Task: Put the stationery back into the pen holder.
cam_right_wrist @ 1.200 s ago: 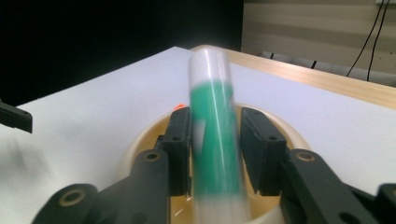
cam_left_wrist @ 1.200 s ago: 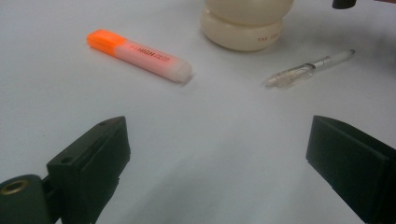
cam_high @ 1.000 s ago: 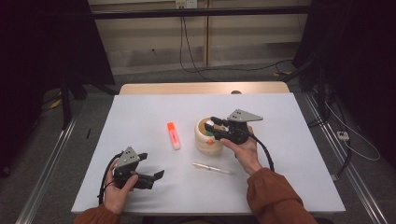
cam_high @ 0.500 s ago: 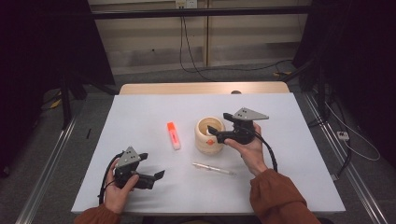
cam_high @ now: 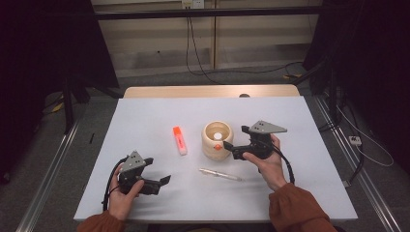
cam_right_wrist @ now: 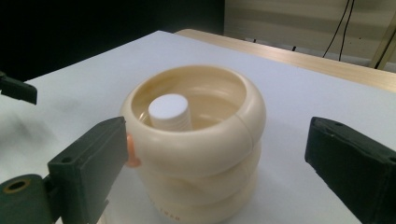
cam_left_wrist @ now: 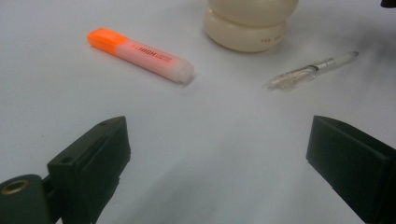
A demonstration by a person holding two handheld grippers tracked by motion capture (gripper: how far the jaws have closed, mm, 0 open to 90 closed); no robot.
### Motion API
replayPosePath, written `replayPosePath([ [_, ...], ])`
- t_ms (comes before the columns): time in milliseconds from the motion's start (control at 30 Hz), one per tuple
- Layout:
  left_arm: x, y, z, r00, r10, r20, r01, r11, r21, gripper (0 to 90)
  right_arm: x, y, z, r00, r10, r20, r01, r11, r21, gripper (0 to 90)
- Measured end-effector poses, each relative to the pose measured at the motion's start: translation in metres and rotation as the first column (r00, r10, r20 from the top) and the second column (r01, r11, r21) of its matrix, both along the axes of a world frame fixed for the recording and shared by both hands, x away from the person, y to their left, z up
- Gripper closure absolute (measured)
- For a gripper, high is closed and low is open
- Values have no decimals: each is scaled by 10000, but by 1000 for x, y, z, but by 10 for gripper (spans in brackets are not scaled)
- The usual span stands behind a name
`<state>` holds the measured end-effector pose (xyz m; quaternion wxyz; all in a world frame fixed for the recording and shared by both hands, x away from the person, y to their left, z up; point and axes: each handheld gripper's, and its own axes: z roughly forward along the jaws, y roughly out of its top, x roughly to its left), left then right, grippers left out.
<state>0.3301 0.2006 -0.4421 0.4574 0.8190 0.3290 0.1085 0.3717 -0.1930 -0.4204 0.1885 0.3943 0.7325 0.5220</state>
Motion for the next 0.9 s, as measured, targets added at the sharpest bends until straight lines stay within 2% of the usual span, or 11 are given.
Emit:
replayPosePath([
  [67,0,1,0,9999,115,117,-114,9999,-33,57,-4,-1,0,10000,35,11,-35,10000,52,54],
  [133,0,3,1,9998,192,36,-191,9998,-46,58,-9,-3,1,10000,72,60,-72,10000,58,54],
  [233,-1,4,1,9992,393,116,-391,9991,-137,53,-17,-6,-1,10000,87,14,-87,10000,16,54],
  [567,1,3,4,9990,394,195,-391,9991,-134,53,-31,-22,-5,9998,-211,-46,211,9997,-130,63],
  [767,2,-1,9,9978,591,291,-585,9980,-221,54,-42,-32,-9,9993,-343,-148,340,9992,-214,60],
  [800,3,-1,10,9979,558,323,-556,9984,-95,54,-44,-34,-10,9992,-366,-154,362,9990,-257,60],
  [900,4,-4,11,9987,476,170,-472,9987,-192,60,-48,-38,-11,9988,-455,-178,450,9985,-300,60],
])
